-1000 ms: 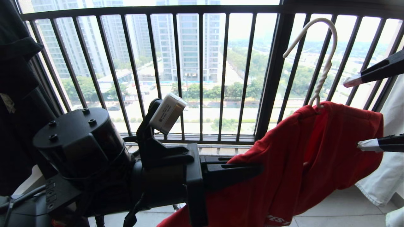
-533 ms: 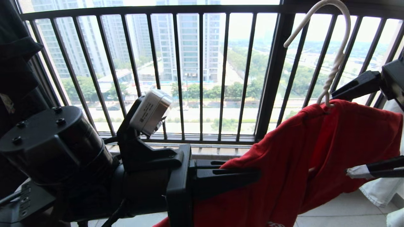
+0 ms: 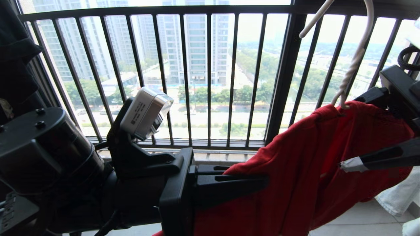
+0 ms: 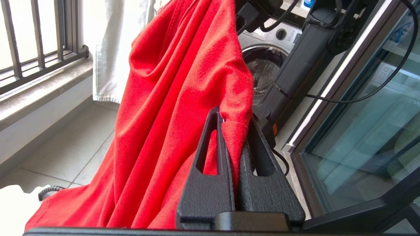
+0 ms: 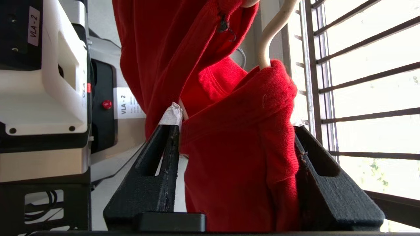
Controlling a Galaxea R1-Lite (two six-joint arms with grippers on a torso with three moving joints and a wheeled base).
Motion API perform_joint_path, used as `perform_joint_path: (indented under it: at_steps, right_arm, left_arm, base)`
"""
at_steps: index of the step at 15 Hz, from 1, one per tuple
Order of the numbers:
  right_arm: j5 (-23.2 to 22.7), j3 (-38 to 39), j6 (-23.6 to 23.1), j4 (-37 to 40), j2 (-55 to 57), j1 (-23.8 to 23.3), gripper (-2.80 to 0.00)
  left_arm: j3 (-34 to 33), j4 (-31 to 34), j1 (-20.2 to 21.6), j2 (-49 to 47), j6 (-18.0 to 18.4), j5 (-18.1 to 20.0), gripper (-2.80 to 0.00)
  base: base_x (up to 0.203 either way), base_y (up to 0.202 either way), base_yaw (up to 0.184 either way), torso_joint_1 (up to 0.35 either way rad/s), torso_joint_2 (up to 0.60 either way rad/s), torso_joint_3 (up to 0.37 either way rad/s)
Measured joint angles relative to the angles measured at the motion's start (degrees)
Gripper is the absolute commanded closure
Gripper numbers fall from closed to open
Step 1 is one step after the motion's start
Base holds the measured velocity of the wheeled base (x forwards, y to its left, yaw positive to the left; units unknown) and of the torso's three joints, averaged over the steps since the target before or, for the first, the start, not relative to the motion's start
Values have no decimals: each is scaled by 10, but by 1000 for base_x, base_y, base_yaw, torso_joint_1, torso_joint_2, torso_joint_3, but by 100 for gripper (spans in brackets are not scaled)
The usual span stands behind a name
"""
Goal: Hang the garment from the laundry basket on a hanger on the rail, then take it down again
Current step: Hang the clothes rack on the clothesline
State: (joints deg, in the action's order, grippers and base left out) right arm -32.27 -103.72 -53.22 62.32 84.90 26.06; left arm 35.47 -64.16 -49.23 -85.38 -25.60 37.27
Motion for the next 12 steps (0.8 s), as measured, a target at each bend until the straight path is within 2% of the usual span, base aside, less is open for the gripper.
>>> perform_joint_path:
  at_steps: [5,8,12]
  right_arm:
    - [0,-14,37,1,8,4,0]
    - [1,-21,76,-1,10,25,0]
    - [-3,-20,79,0,11,47,0]
  left_arm:
    - [10,0,5,11,-9,-3,0]
    - [20,0,16,19,-17,-4,0]
    - [47,-7,30,25,-35,-12,0]
  base:
    - [0,0,0,0,0,0]
    - [0,0,0,0,0,0]
    - [0,0,0,0,0,0]
